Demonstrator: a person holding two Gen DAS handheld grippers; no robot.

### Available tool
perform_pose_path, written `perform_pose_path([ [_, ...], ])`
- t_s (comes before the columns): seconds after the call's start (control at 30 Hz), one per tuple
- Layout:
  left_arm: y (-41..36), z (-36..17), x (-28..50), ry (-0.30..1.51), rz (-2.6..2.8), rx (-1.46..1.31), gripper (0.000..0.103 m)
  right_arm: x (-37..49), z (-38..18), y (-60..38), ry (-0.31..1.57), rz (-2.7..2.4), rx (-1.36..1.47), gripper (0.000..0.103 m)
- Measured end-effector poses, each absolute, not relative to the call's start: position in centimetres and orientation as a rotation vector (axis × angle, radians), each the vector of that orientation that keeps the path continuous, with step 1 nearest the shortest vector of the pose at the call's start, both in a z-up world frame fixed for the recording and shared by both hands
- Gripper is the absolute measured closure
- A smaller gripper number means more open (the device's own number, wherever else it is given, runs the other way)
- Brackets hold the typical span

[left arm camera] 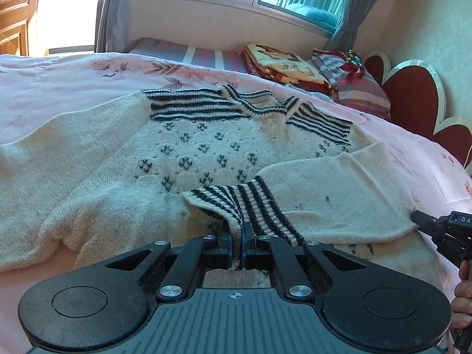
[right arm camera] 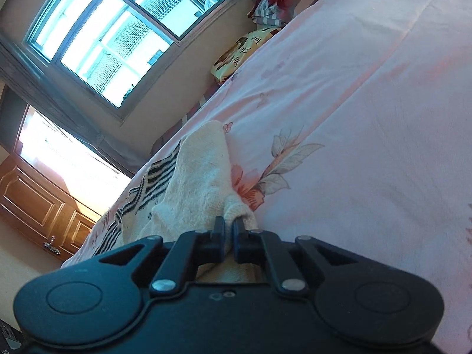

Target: Fold small clothes

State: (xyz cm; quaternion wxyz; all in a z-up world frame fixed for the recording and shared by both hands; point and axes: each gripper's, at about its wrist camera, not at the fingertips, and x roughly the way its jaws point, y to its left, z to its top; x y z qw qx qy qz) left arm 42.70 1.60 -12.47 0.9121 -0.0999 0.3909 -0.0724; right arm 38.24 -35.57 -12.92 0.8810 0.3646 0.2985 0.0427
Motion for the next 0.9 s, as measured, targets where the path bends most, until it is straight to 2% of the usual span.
perform_pose_path([
  [0.07, 1.9, -12.6, 42.5, 0.799, -0.152, -0.229, 0.098, 37.7, -11.8, -35.7, 0.624, 0.143, 0.73, 0.08],
  [0.17, 2.2, -12.5, 42.2, 0.774, -0.165, -0.236, 0.097, 36.3, -9.9, -36.5, 0.556, 0.175, 0.672, 0.075],
  [0.2, 2.4, -12.5, 42.1, 0.769, -0.163, -0.247, 0.094, 36.5, -9.6, -37.1, 0.545, 0.172, 0.667, 0.075],
  [0.23, 2.6, -12.4, 42.0, 0.759, -0.156, -0.258, 0.084, 37.1, -9.4, -37.4, 0.538, 0.169, 0.661, 0.075],
  [0.27, 2.7, -12.2, 41.9, 0.738, -0.15, -0.263, 0.049, 37.8, -9.5, -37.8, 0.539, 0.161, 0.661, 0.076],
  [0.3, 2.7, -12.0, 41.8, 0.716, -0.137, -0.254, 0.027, 38.8, -9.6, -38.2, 0.541, 0.154, 0.664, 0.076],
  [0.37, 2.7, -11.9, 42.0, 0.71, -0.147, -0.244, 0.027, 40.9, -10.1, -38.7, 0.539, 0.154, 0.672, 0.076],
  [0.43, 2.6, -12.0, 42.7, 0.724, -0.159, -0.26, 0.041, 43.3, -10.8, -39.2, 0.553, 0.175, 0.707, 0.076],
  [0.5, 2.6, -12.7, 43.7, 0.767, -0.152, -0.277, 0.086, 45.3, -11.5, -39.6, 0.559, 0.184, 0.73, 0.076],
  [0.53, 2.7, -13.1, 44.0, 0.774, -0.151, -0.295, 0.091, 46.2, -11.7, -39.8, 0.567, 0.188, 0.742, 0.075],
  [0.6, 2.9, -13.6, 44.1, 0.762, -0.152, -0.315, 0.097, 47.3, -12.6, -40.2, 0.587, 0.207, 0.768, 0.075],
  [0.73, 2.5, -13.4, 43.1, 0.706, -0.142, -0.302, 0.098, 49.3, -13.5, -39.4, 0.635, 0.278, 0.755, 0.074],
  [0.77, 2.5, -13.3, 42.8, 0.692, -0.135, -0.302, 0.098, 49.4, -13.3, -39.0, 0.634, 0.302, 0.72, 0.093],
  [0.9, 2.6, -12.5, 42.1, 0.629, -0.124, -0.288, 0.098, 48.3, -10.5, -37.5, 0.568, 0.302, 0.536, 0.095],
])
